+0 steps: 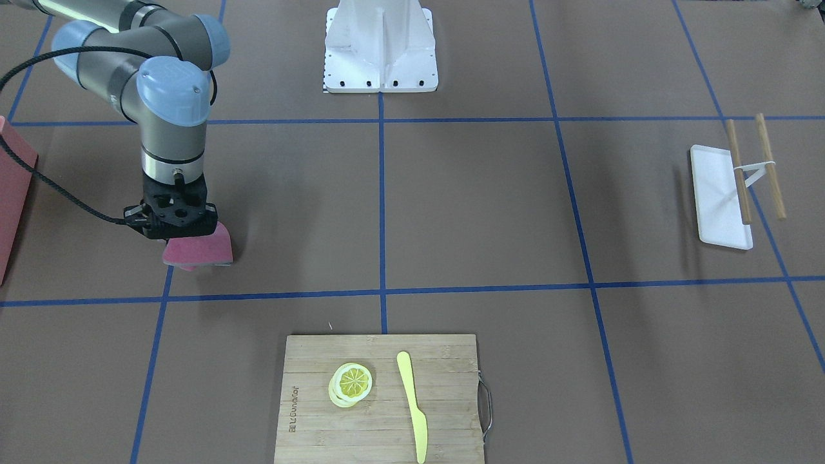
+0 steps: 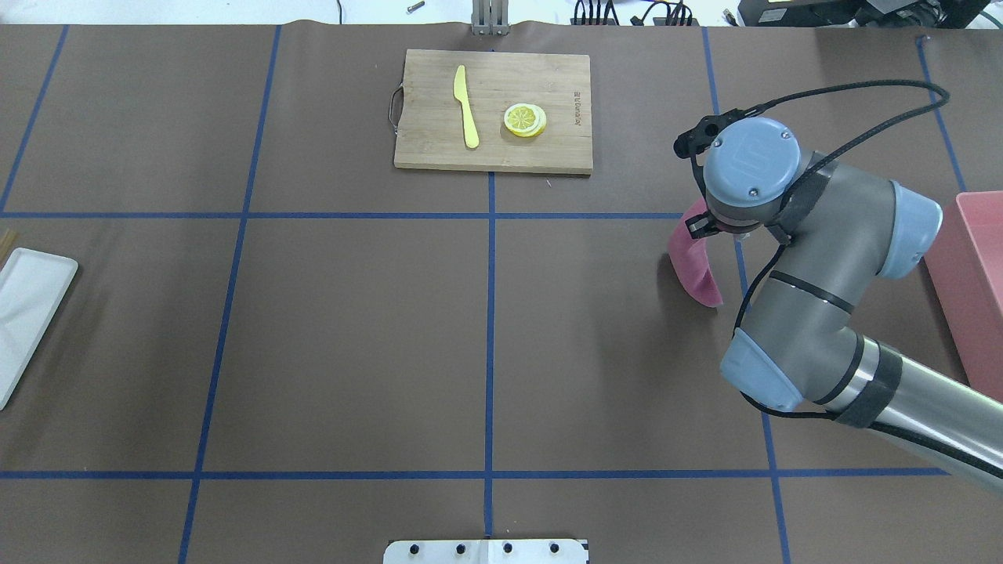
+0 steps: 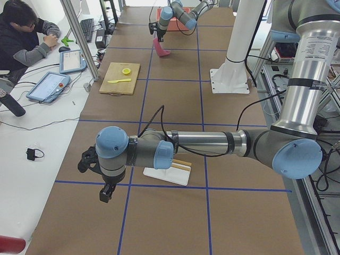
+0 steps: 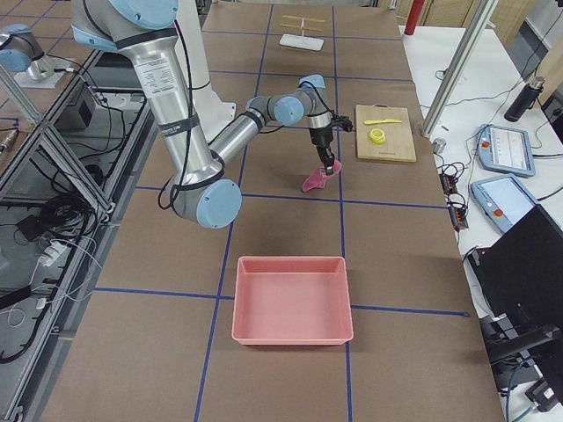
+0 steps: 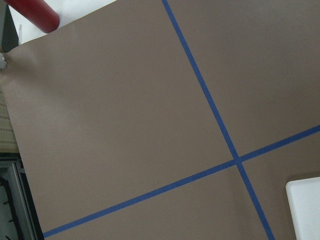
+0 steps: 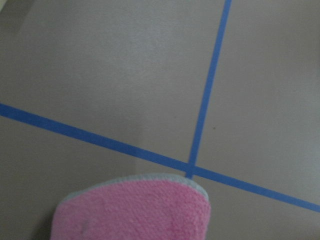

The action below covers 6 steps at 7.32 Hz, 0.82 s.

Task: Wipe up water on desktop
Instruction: 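Lower the pink cloth onto the table with the right gripper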

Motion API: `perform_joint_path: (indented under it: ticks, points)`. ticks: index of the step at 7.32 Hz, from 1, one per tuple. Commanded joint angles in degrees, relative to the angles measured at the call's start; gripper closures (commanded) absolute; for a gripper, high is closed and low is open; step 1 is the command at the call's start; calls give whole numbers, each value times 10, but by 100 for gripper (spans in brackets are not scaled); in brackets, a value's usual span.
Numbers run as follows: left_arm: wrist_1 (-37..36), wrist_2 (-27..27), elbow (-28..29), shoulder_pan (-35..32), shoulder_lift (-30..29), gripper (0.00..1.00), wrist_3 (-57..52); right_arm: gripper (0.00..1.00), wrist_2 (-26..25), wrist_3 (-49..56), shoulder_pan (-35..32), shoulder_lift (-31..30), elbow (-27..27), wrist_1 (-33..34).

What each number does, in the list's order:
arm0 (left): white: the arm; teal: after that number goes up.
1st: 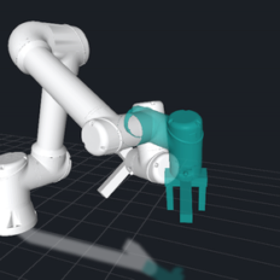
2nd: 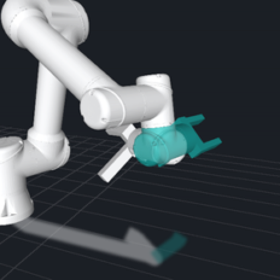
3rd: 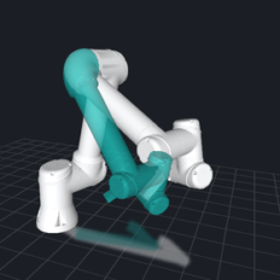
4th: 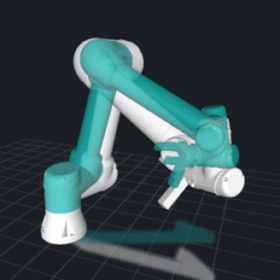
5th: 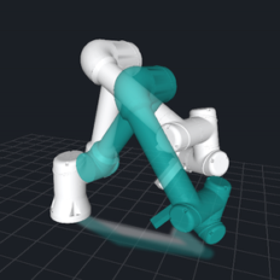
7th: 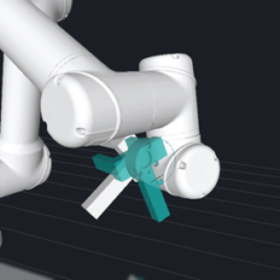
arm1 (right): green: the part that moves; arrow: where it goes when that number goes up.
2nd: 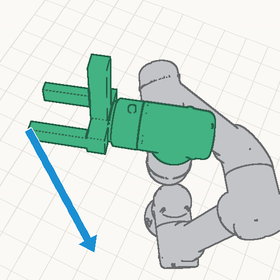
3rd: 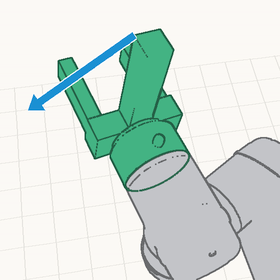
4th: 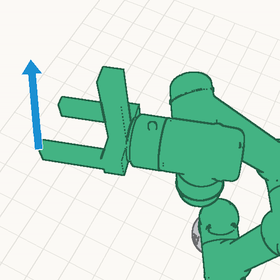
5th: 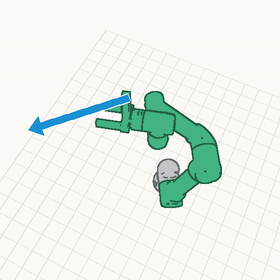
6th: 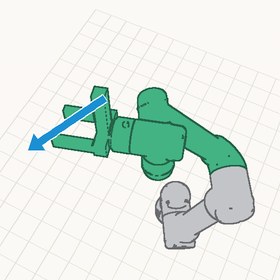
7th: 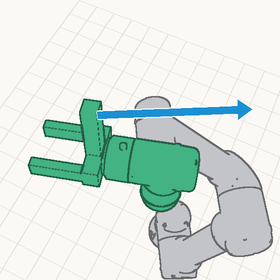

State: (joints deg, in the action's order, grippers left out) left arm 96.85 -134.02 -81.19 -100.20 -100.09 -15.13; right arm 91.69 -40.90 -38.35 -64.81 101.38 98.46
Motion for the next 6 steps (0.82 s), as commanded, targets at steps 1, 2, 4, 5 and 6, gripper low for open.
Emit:
perform_joint_path:
  ticks: [1,2,4,5,6]
  points:
    - [0,-1,-1,0,1,2,11,100,-1,-159,64,53,-40,-47]
    - [0,-3,-1,0,1,2,11,100,-2,-261,92,101,-59,-45]
    - [0,-4,0,0,2,2,11,100,-50,-379,140,187,-108,-46]
    - [0,-5,-1,0,3,2,11,100,-69,-415,153,223,-144,-61]
    - [0,-5,-1,-1,3,2,11,100,-85,-458,158,235,-186,-135]
